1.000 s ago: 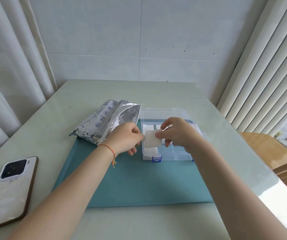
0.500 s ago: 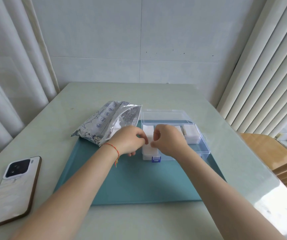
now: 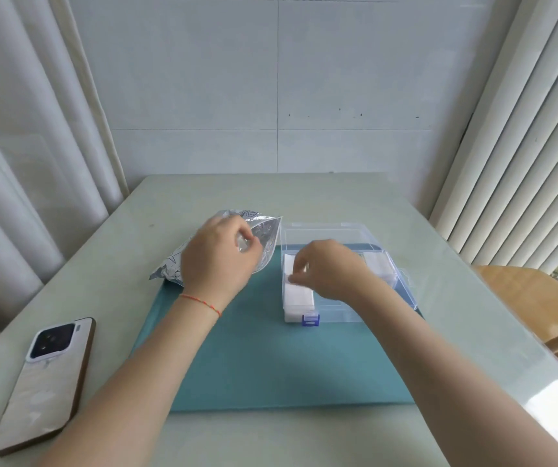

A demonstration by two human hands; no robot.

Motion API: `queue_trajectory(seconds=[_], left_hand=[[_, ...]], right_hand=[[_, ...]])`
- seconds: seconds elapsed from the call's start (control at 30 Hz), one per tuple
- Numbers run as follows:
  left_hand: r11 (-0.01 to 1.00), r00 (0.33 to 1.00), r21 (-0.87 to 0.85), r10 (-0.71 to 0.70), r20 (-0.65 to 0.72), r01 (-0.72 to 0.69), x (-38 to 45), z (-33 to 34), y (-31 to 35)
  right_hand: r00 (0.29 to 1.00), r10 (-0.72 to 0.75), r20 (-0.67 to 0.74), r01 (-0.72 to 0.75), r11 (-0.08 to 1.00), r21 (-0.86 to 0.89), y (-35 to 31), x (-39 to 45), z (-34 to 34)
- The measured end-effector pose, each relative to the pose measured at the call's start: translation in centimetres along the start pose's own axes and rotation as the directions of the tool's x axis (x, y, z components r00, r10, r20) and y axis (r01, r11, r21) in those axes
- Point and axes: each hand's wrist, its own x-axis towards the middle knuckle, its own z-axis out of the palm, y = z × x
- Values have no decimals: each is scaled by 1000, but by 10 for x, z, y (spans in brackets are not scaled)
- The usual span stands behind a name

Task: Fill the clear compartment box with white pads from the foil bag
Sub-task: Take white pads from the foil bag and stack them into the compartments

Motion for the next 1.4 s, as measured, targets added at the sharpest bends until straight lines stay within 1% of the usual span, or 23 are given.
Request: queue_trajectory(seconds=[0.03, 0.1, 0.13, 0.2, 0.27, 0.4, 0.43, 0.5, 0.57, 0.63, 0.77, 0.87, 0.93, 1.07, 1.2, 1.3, 1.4], left_hand=[[995, 999, 82, -50, 14, 48, 5, -4, -8], [956, 967, 256, -189, 170, 142, 11, -8, -25], [939, 939, 296, -248, 239, 172, 12, -8, -33], [937, 896, 249, -315, 312, 243, 13, -8, -47], [942, 877, 196, -328, 351, 273, 13, -7, -55], [940, 838, 260, -319, 442, 221, 16, -8, -59], [938, 840, 276, -316, 441, 208, 16, -6, -61], [943, 869, 266, -295, 397, 198, 18, -2, -64], [946, 890, 220, -302, 341, 236, 21, -2, -68], [946, 890, 172, -319, 327, 276, 25, -5, -72], [947, 887, 111, -321, 331, 301, 28, -5, -77], [936, 876, 89, -351, 330, 341, 30, -1, -81], [927, 862, 62, -368, 349, 371, 30, 0, -82], [907, 831, -50, -361, 423, 419, 26, 1, -83], [903, 832, -113, -325, 450, 414, 26, 0, -82], [910, 831, -109, -311, 461, 401, 26, 1, -80], [918, 842, -56, -334, 423, 392, 25, 4, -78]], right_hand=[[998, -21, -55, 23, 999, 40, -3, 3, -3], [985, -94, -141, 110, 988, 112, -11, 9, -4], [977, -143, -155, 165, 977, 137, -18, 12, -4], [960, -245, -132, 265, 950, 167, -33, 17, 2], [946, -312, -89, 323, 932, 164, -43, 24, 12], [941, -338, 7, 335, 934, 125, -56, 35, 29], [942, -335, 19, 330, 937, 115, -59, 36, 31], [947, -319, 28, 314, 942, 118, -61, 37, 34], [954, -298, 44, 291, 949, 124, -62, 38, 37], [963, -263, 53, 254, 957, 137, -61, 40, 40], [988, -152, 13, 145, 960, 241, -64, 49, 45], [997, -62, -42, 71, 964, 255, -65, 59, 47], [998, -28, -48, 40, 964, 264, -64, 63, 48], [997, -76, 13, 70, 966, 248, -58, 68, 49], [984, -173, 44, 161, 967, 197, -57, 71, 48], [977, -208, 39, 185, 929, 320, -55, 70, 44], [985, -171, 20, 140, 863, 485, -52, 66, 40]])
